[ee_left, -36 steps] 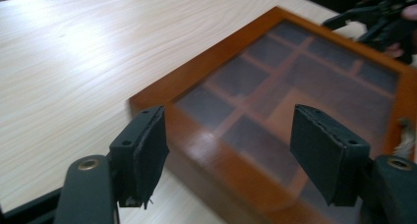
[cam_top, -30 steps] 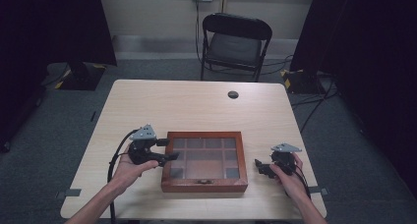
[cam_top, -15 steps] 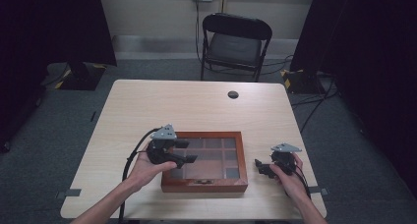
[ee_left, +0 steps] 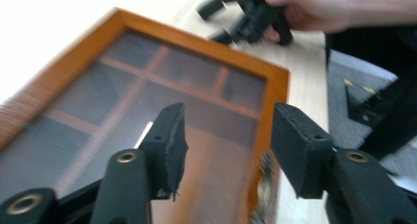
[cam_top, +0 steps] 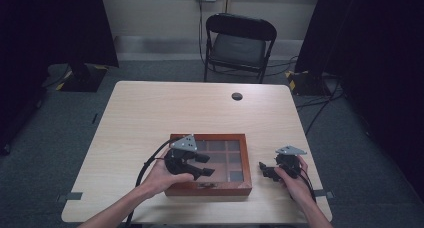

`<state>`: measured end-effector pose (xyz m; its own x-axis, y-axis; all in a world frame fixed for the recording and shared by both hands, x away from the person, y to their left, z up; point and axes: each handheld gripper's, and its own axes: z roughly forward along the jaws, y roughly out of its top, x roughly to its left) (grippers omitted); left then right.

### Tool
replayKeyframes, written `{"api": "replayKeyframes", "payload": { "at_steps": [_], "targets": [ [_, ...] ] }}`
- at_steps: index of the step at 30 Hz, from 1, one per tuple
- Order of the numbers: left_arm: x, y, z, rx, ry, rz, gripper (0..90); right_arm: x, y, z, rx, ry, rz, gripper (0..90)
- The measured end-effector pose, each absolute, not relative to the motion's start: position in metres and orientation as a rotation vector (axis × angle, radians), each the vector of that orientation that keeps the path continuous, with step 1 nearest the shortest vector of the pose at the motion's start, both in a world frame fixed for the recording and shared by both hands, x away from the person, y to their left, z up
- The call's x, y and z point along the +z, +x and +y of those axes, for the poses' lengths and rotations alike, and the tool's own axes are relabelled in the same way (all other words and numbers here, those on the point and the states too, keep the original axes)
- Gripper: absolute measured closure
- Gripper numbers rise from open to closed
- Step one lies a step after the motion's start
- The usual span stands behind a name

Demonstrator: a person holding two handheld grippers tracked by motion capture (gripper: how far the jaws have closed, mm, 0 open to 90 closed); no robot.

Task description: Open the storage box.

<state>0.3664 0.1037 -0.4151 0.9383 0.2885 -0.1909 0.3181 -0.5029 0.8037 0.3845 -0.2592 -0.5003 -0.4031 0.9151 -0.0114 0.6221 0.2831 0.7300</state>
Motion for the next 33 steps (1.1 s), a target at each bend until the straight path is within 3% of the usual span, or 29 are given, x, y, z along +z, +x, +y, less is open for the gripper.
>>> {"api": "replayKeyframes", "payload": {
  "at_steps": [5, 14, 17, 22, 33],
  "targets": [
    [-0.422, 0.362, 0.104, -0.053, 2.158, 0.411, 57.4, -0.5, 0.384, -0.259, 0.913, 1.38, 2.127, 10.3],
    [-0.433, 0.359, 0.101, -0.128, 2.198, 0.395, 60.8, -0.5, 0.384, -0.259, 0.913, 1.38, 2.127, 10.3],
    [-0.435, 0.357, 0.1, -0.121, 2.204, 0.39, 60.8, -0.5, 0.384, -0.259, 0.913, 1.38, 2.127, 10.3],
    [-0.435, 0.354, 0.1, -0.112, 2.218, 0.365, 70.2, -0.5, 0.384, -0.259, 0.913, 1.38, 2.127, 10.3],
    [-0.439, 0.35, 0.098, -0.088, 2.221, 0.334, 80.2, -0.5, 0.384, -0.259, 0.913, 1.379, 2.127, 10.3]
  ]
}}
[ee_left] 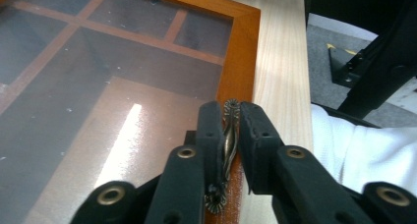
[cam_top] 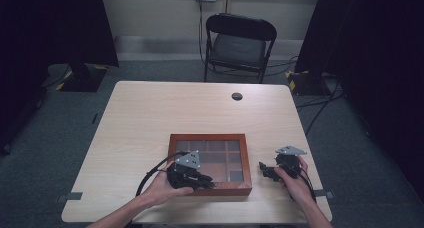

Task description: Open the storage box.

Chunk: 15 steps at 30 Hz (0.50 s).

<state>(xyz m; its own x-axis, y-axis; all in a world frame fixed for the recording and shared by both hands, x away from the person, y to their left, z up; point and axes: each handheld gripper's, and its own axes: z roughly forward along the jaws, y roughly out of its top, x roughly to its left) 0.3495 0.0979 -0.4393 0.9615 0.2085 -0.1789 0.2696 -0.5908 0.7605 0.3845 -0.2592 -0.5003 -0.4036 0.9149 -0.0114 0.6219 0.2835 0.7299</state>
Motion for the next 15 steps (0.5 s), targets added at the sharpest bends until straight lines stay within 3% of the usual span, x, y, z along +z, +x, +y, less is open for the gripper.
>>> {"api": "replayKeyframes", "payload": {
  "at_steps": [15],
  "targets": [
    [-0.4422, 0.3405, 0.0987, -0.018, 2.193, 0.363, 80.8, -0.5003, 0.3845, -0.2592, 0.913, 1.38, 2.127, 10.3]
  ]
}}
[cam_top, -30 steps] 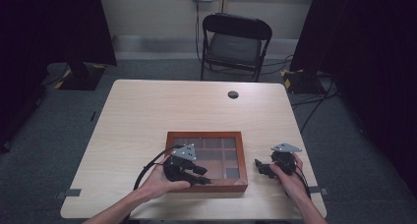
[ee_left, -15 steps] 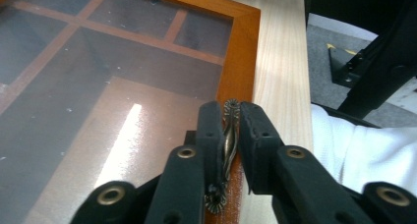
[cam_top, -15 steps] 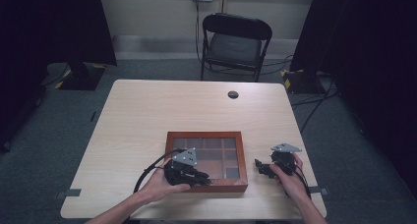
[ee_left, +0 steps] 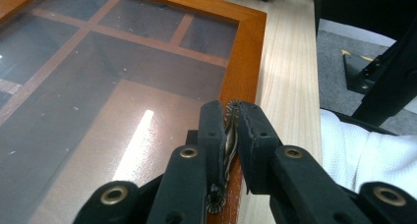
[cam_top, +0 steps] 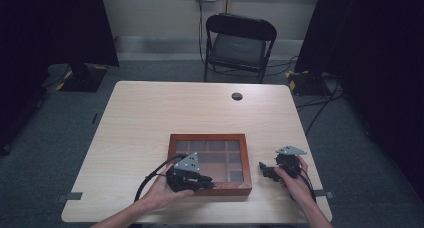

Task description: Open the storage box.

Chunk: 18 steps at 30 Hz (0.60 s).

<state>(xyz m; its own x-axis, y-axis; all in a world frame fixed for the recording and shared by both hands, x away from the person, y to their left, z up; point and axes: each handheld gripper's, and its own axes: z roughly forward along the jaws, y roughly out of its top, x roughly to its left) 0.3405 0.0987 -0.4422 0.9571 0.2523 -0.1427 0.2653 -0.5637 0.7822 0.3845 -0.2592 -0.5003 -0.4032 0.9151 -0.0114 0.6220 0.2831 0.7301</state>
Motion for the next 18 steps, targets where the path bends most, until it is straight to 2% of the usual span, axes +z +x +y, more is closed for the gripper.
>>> {"api": "replayKeyframes", "payload": {
  "at_steps": [7, 18],
  "targets": [
    [-0.442, 0.348, 0.101, -0.103, 2.183, 0.382, 81.8, -0.5, 0.384, -0.259, 0.913, 1.38, 2.127, 10.3],
    [-0.438, 0.353, 0.105, -0.163, 2.158, 0.401, 82.0, -0.5, 0.384, -0.259, 0.913, 1.38, 2.127, 10.3]
  ]
}}
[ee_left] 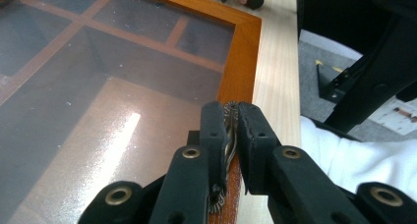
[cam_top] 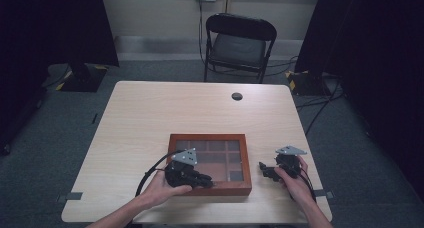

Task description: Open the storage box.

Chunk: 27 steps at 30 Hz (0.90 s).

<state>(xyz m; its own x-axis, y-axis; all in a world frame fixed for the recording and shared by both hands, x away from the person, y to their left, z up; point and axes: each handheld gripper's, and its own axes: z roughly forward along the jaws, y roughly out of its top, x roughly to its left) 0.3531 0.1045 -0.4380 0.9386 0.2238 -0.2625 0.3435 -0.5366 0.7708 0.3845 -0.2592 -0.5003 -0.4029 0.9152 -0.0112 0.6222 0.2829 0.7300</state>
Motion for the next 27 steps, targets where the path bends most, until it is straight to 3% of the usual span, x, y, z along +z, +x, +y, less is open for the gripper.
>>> {"api": "replayKeyframes", "payload": {
  "at_steps": [27],
  "targets": [
    [-0.423, 0.358, 0.105, -0.221, 2.186, 0.465, 81.6, -0.5, 0.384, -0.259, 0.913, 1.38, 2.127, 10.3]
  ]
}}
